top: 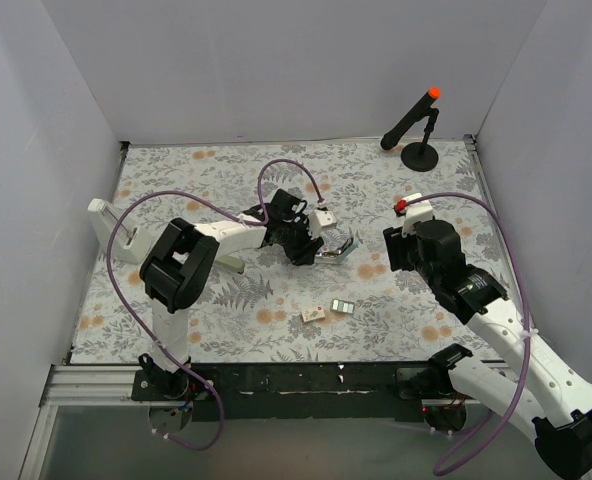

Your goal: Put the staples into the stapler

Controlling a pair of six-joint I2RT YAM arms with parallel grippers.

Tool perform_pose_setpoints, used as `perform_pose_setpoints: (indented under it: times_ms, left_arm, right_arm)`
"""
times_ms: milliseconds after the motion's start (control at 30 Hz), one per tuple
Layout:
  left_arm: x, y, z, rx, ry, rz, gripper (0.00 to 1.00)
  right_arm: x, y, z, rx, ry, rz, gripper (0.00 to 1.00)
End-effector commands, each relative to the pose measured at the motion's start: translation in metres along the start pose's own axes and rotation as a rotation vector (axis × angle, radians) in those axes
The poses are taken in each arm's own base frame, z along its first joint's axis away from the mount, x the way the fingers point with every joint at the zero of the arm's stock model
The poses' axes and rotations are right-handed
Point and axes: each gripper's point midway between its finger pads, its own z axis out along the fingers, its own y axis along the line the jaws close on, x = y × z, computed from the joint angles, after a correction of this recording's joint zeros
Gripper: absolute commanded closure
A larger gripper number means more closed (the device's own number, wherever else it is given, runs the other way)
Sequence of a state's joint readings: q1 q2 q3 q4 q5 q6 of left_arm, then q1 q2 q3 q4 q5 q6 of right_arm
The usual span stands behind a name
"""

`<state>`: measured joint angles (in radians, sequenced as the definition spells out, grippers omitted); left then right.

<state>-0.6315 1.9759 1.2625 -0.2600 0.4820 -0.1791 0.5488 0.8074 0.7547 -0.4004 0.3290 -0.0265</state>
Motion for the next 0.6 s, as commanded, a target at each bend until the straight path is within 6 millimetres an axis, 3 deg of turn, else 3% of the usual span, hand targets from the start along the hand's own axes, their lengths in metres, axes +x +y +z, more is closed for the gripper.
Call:
perform_pose_setpoints:
  times_ms: [0,167,300,367,500,567]
  left_arm:
    - [0.011,-0.008,-0.002,-0.014,0.03,-0.05,0.64]
    - [0.035,-0.023,-0.008,-0.08,0.096,-0.144,0.82]
    - [0.045,-0.031,-0.02,-0.21,0.107,-0.276,0.83]
    - [0.04,-0.038,-0.027,-0.261,0.087,-0.322,0.83]
    - [0.056,-0.063,-0.034,-0.369,0.098,-0.547,0.85]
    - [0.065,-0.066,-0.039,-0.429,0.097,-0.623,0.87]
  right_arm:
    - [-0.001,0.002,0.003,-0.005,-0.018,0.027,0.35]
    - [0.003,0.003,0.003,-0.008,-0.017,0.06,0.35]
    - [0.006,0.005,0.003,-0.01,-0.017,0.08,0.35]
    - [0.009,0.007,0.004,-0.016,-0.013,0.097,0.35]
    - [0.015,0.014,0.008,-0.047,-0.002,0.123,0.36]
    - [0.014,0.019,0.01,-0.067,-0.009,0.132,0.36]
